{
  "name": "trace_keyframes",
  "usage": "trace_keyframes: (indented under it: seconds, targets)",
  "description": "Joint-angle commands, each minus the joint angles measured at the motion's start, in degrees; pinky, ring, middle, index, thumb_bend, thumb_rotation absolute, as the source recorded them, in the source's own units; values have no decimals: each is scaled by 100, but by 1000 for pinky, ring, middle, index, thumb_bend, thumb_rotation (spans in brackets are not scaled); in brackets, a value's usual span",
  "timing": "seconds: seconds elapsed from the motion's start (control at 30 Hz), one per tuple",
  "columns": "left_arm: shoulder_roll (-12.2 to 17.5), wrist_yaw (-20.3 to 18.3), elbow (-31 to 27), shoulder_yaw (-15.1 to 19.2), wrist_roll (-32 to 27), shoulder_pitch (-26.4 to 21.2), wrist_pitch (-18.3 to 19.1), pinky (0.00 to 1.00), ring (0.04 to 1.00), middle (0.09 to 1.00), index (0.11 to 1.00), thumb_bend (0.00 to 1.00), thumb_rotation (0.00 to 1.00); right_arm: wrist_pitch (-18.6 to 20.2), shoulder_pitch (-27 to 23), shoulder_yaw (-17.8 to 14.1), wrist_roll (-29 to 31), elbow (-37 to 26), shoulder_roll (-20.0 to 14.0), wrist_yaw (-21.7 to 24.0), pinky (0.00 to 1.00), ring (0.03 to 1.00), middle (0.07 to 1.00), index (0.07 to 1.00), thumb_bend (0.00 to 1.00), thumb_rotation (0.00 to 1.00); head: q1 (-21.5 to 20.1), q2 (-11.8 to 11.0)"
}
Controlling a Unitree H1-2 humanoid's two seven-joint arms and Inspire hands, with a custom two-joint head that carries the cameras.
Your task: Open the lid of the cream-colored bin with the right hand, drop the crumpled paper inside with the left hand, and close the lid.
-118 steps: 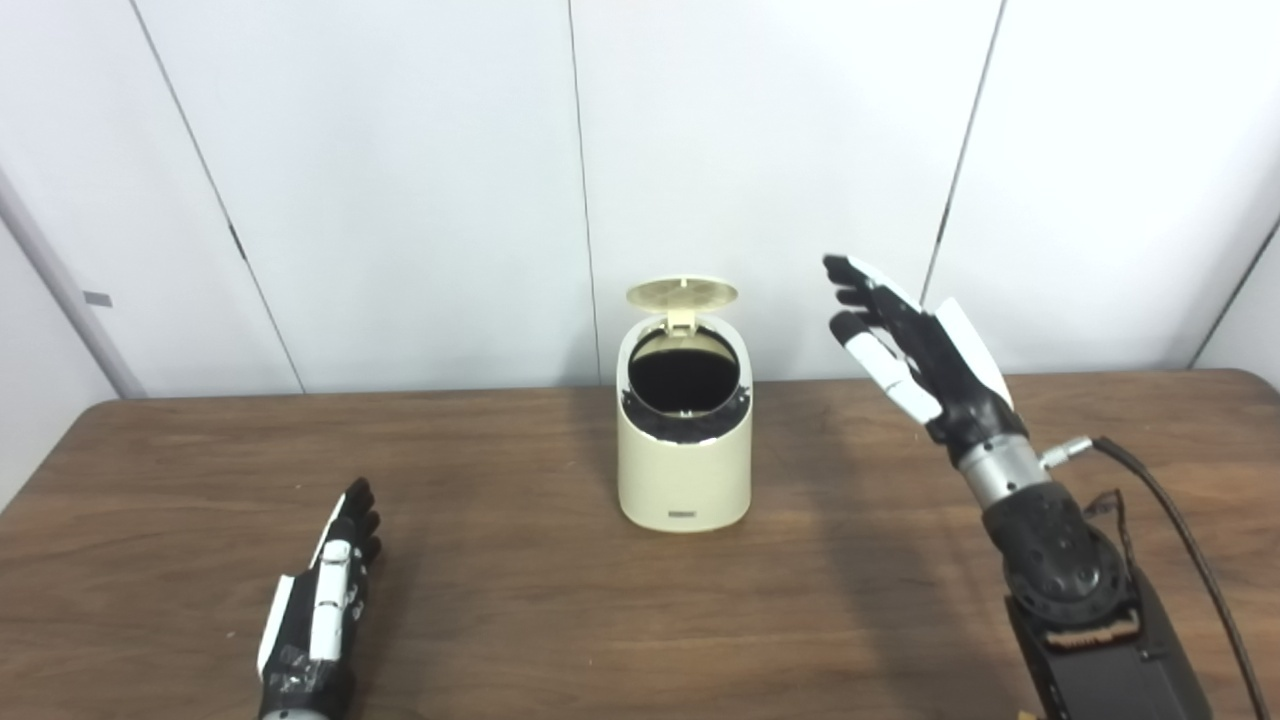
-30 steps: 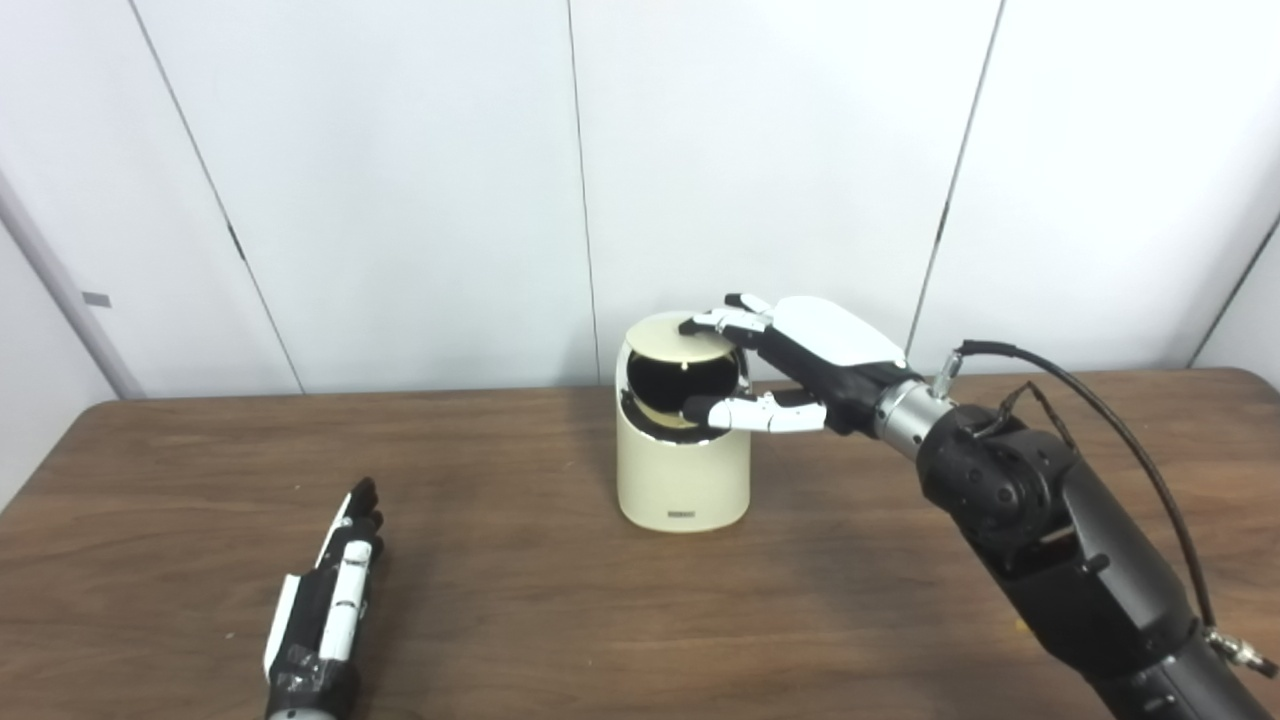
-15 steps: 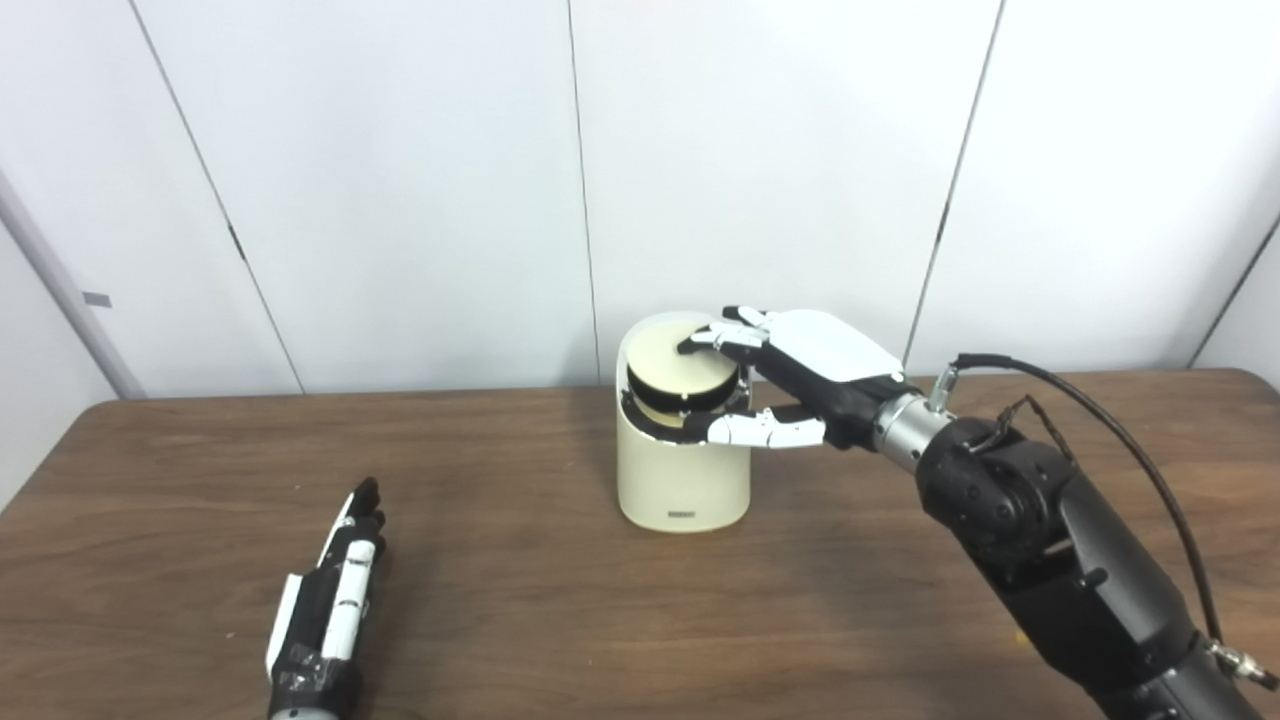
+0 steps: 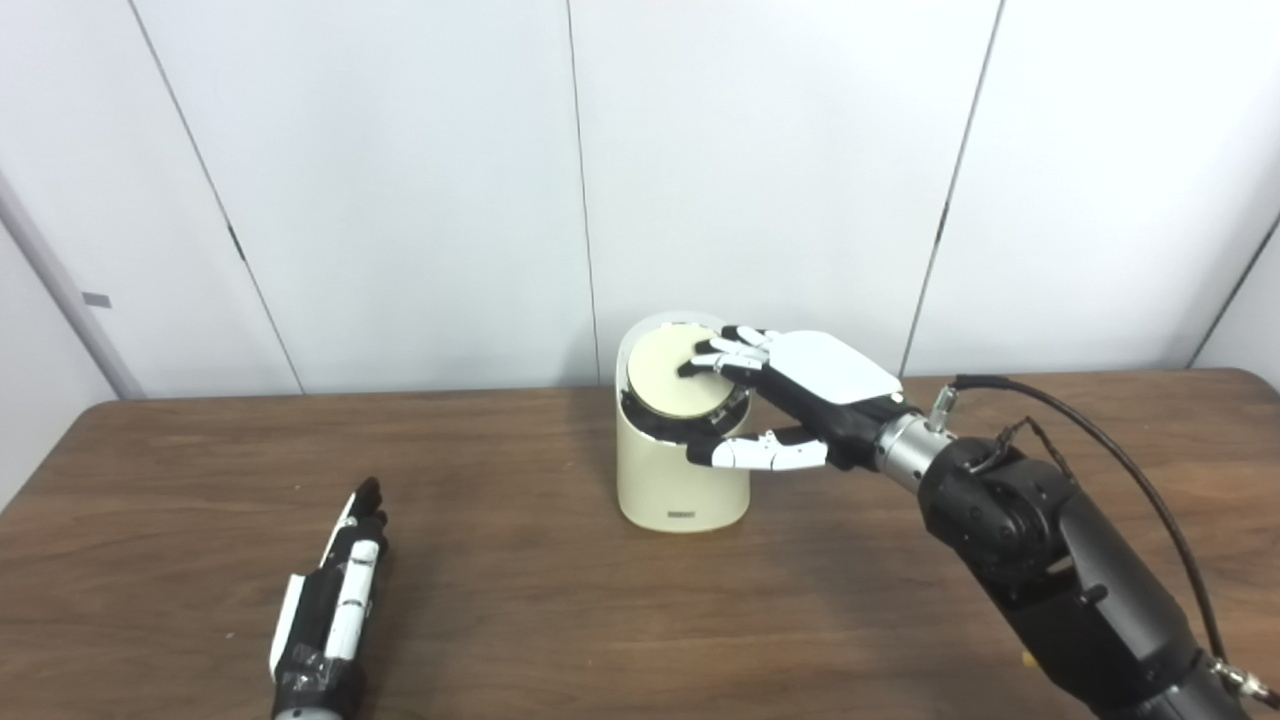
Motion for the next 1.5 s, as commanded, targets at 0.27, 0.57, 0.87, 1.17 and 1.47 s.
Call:
trace_keyframes:
  seconds: [0.27,0.57,0.87,1.17,1.47]
  targets:
    - [-127,-21,139,-100,-36,74,-6,1000,1000,1000,990,496,813,-185,111,69,-176,-184,-94,59,1000,1000,952,860,583,968,14,40]
    - [-125,-28,199,-91,-46,60,-54,1000,1000,1000,987,517,787,-352,269,145,-422,-360,-166,48,1000,1000,951,859,595,996,36,89]
    - [-97,-26,152,-110,-4,62,-9,1000,1000,1000,993,516,799,-660,396,157,-660,-374,-170,-186,1000,1000,940,868,567,992,53,125]
    - [-130,4,171,-107,2,44,-51,1000,995,1000,982,536,775,-686,497,120,-707,-460,-153,-159,1000,1000,946,867,561,999,66,160]
    - [-130,-1,161,-92,-28,56,-75,1000,999,1000,983,509,798,-629,493,118,-775,-394,-144,-105,1000,1000,952,865,553,1000,74,179]
